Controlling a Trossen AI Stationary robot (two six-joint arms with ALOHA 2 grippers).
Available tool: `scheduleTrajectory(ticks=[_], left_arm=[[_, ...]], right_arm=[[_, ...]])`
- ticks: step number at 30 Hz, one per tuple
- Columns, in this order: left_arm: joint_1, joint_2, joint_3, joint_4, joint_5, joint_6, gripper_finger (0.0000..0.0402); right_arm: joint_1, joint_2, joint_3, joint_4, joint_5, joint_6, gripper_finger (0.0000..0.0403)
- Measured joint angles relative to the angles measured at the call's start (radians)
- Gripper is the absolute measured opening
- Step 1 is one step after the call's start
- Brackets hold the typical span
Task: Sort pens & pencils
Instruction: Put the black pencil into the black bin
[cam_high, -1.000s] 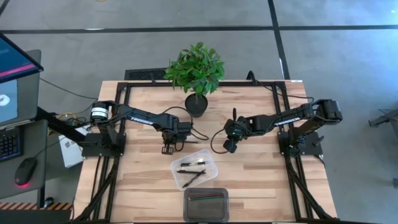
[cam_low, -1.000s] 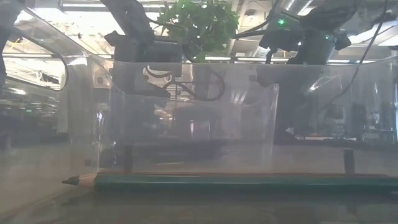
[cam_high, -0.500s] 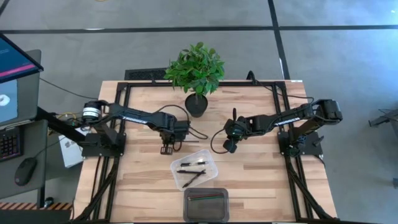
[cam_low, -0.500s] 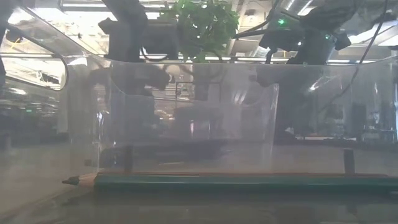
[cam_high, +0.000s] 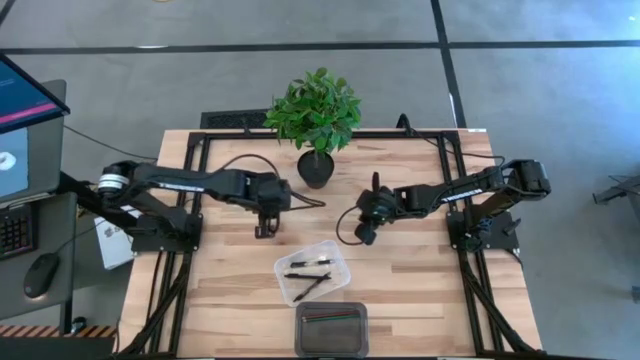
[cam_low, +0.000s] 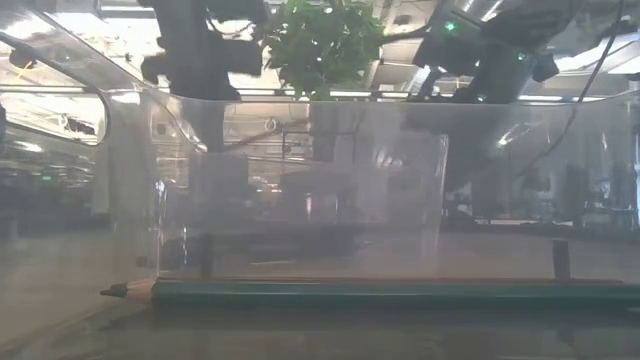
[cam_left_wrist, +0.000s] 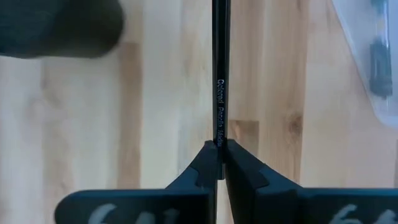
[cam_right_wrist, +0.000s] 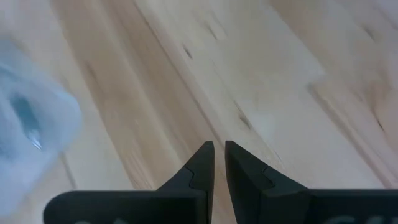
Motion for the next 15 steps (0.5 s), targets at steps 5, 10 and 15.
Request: scheduleTrajectory(ticks=[5, 10, 15], left_arm=[[0.0, -0.085, 0.001, 0.014, -0.034, -0.022, 0.0], [0.0, -0.156, 0.001, 0.048, -0.037, -0.036, 0.0], [-0.021, -0.212, -0.01, 0.074, -0.04, -0.078, 0.0]], right_arm=[[0.0, 0.0, 0.0, 0.134, -0.009, -0.033, 0.0061], [0.004, 0.0, 0.04, 0.23, -0.05, -0.131, 0.0061], [0.026, 0.0, 0.107, 0.269, -0.06, -0.195, 0.0063]])
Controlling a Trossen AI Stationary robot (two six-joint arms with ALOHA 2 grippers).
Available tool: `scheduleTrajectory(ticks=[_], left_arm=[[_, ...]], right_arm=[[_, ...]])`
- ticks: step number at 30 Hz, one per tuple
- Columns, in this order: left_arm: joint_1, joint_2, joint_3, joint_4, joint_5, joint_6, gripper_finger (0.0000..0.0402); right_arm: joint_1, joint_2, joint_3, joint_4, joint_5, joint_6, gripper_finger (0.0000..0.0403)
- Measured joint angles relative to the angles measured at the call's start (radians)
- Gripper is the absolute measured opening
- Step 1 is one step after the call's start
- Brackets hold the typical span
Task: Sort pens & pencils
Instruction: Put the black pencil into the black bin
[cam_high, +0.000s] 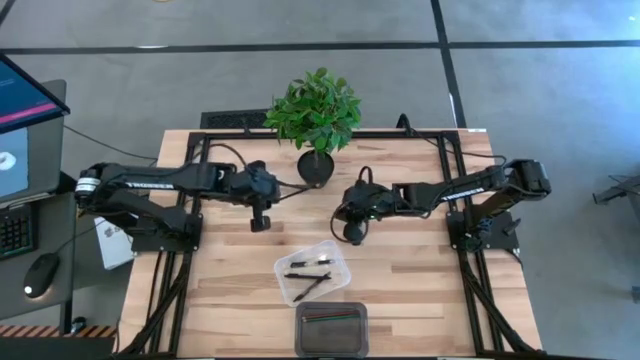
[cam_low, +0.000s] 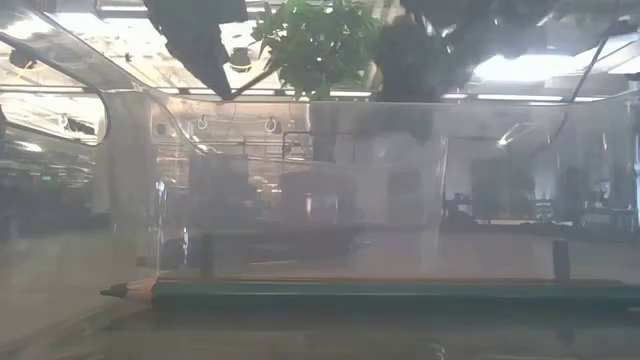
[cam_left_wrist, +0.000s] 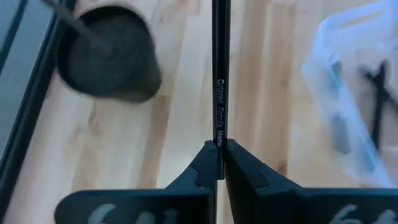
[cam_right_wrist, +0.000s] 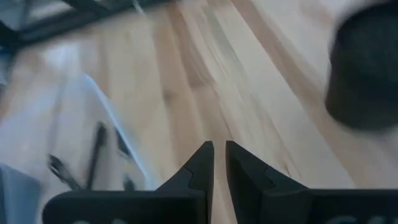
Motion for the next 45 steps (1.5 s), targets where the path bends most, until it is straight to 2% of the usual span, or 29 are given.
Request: scheduleTrajectory(ticks=[5, 14, 18, 22, 27, 36, 40, 45], left_arm=[[-0.051, -0.041, -0.058, 0.062, 0.02, -0.049, 0.0], [-0.148, -0.072, -0.113, 0.194, -0.006, -0.073, 0.0], [-0.19, -0.072, -0.114, 0.267, -0.012, -0.029, 0.0], [-0.217, -0.072, -0.114, 0.312, -0.054, 0.002, 0.0], [-0.235, -0.063, -0.114, 0.377, -0.057, 0.053, 0.0], [-0.244, -0.061, -0.114, 0.411, -0.042, 0.083, 0.0], [-0.244, -0.053, -0.114, 0.459, 0.001, 0.115, 0.0], [-0.24, -0.036, -0.114, 0.488, 0.0, 0.151, 0.0]], right_arm=[[0.036, 0.0, 0.05, 0.055, -0.001, -0.088, 0.0096], [0.087, 0.0, 0.09, 0.085, -0.001, -0.146, 0.0248], [0.103, 0.0, 0.09, 0.133, 0.0, -0.162, 0.0283], [0.132, 0.0, 0.09, 0.207, -0.001, -0.232, 0.0292], [0.16, 0.0, 0.09, 0.329, -0.001, -0.324, 0.0292], [0.152, 0.0, 0.09, 0.414, 0.064, -0.328, 0.0292], [0.143, 0.0, 0.09, 0.461, 0.063, -0.352, 0.0291], [0.144, 0.0, 0.09, 0.497, 0.028, -0.357, 0.029]])
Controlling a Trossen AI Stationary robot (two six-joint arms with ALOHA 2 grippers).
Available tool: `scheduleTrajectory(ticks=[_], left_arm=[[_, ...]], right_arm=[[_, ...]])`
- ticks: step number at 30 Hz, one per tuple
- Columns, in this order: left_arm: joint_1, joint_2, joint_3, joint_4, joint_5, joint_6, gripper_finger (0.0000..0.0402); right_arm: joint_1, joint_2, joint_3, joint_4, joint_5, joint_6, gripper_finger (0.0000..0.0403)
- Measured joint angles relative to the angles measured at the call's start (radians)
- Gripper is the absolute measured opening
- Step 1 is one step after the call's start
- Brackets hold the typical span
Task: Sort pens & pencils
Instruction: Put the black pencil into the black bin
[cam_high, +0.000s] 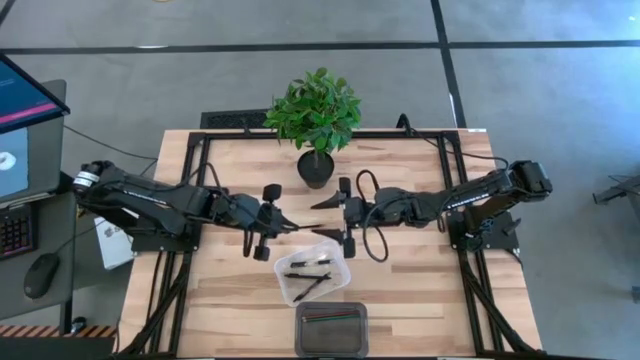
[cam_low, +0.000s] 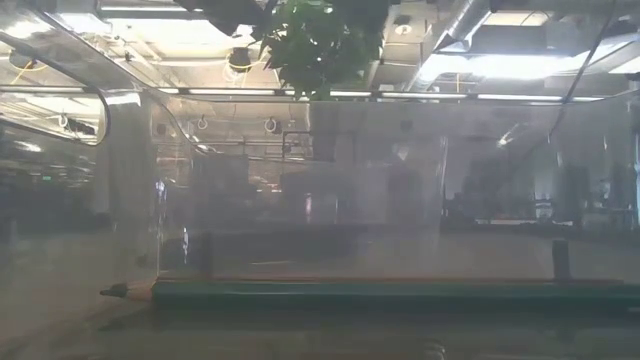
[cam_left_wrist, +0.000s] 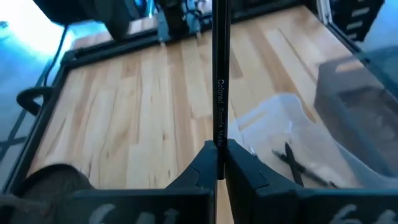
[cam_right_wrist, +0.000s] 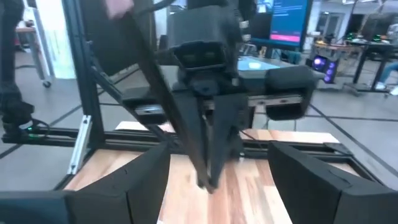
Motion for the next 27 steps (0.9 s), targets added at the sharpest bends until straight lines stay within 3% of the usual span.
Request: scheduleTrajectory(ticks=[9, 13, 23, 27], left_arm=[[0.022, 0.024, -0.001, 0.007, 0.001, 0.013, 0.0], [0.025, 0.024, 0.0, 0.016, 0.002, 0.015, 0.0], [0.03, 0.024, 0.0, 0.021, 0.022, 0.02, 0.0], [0.03, 0.024, 0.0, 0.019, 0.031, 0.022, 0.0002]], right_arm=[[0.025, 0.0, 0.0, 0.047, -0.013, -0.016, 0.0254], [0.04, 0.0, 0.0, 0.048, -0.017, -0.016, 0.0209], [0.045, 0.0, 0.0, 0.05, 0.001, -0.058, 0.0046], [0.045, 0.0, 0.0, 0.049, -0.002, -0.079, 0.0041]])
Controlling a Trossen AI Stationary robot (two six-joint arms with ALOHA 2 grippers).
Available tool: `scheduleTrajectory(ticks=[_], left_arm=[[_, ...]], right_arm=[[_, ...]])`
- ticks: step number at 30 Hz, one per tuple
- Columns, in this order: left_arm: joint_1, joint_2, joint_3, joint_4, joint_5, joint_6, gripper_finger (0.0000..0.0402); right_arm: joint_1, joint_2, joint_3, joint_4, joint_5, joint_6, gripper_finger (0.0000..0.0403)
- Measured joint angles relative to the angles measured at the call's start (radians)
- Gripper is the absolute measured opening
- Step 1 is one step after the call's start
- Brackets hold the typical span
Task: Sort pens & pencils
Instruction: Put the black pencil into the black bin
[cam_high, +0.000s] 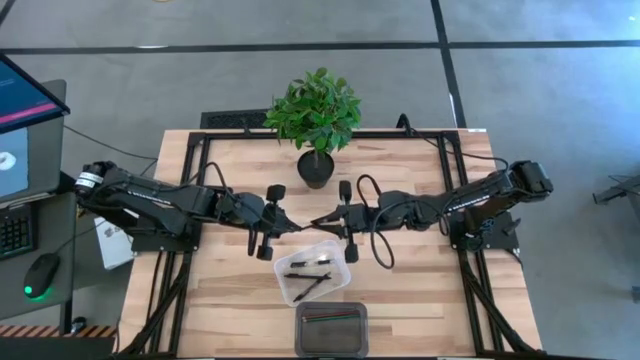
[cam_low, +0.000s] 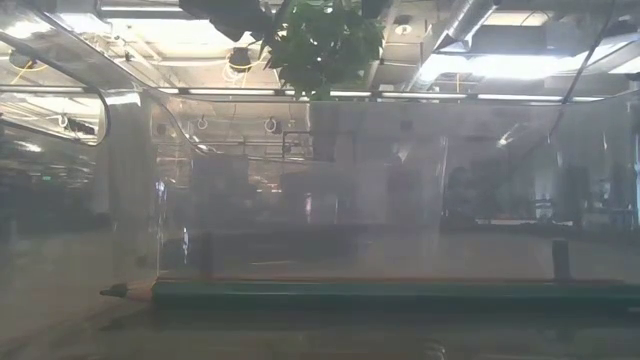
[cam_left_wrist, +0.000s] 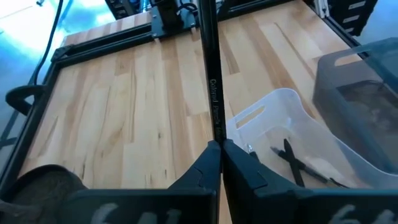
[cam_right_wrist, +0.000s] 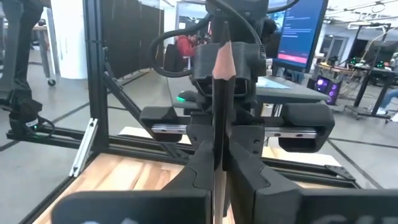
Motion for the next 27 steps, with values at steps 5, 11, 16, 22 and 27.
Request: scheduleTrajectory(ticks=[5, 11, 16, 22, 27], left_arm=[[0.0, 0.0, 0.0, -0.002, -0.002, -0.001, 0.0002], [0.001, 0.0, 0.0, -0.025, -0.012, 0.106, 0.0002], [-0.002, -0.001, 0.0, -0.048, 0.031, 0.176, 0.001], [-0.003, -0.002, 0.001, -0.187, -0.078, 0.157, 0.0047], [-0.002, -0.005, 0.001, -0.44, -0.242, 0.022, 0.0062]], right_arm=[[0.0, 0.0, 0.0, -0.001, 0.003, 0.002, 0.0041], [0.002, 0.0, 0.0, -0.031, -0.01, 0.019, 0.0041], [0.014, 0.0, 0.0, -0.064, -0.01, 0.041, 0.0041], [0.062, -0.003, 0.0, -0.15, -0.012, 0.131, 0.0041], [0.123, -0.012, 0.041, -0.363, -0.006, 0.285, 0.0041]])
